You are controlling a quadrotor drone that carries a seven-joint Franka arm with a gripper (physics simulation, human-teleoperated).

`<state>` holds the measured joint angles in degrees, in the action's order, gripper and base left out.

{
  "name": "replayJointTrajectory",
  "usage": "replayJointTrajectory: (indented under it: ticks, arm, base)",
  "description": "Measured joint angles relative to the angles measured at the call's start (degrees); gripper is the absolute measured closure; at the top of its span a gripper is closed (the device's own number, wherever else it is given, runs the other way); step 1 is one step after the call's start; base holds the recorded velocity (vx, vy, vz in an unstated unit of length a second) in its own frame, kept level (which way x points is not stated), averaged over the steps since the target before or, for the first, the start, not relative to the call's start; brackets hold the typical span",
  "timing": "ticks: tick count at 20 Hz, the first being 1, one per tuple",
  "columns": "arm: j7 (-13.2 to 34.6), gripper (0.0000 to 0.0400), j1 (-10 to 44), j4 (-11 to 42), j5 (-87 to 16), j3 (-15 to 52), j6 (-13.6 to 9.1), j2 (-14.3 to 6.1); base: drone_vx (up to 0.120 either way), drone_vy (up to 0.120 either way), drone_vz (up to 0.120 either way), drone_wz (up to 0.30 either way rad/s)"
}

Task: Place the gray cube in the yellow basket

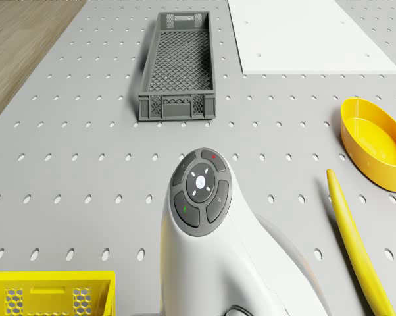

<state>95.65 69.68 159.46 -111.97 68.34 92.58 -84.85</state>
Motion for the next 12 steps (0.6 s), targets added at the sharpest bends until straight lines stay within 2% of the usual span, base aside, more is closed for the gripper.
replayJointTrajectory:
  ticks: [2,12]
  arm:
    - [0.01,0.015,0.01,0.0,0.02,0.02,0.02,-0.02]
    - [0.04,0.015,0.05,0.0,0.09,0.05,0.11,-0.13]
  base:
    - [0.0,0.12,0.08,0.0]
    - [0.0,0.12,0.0,0.0]
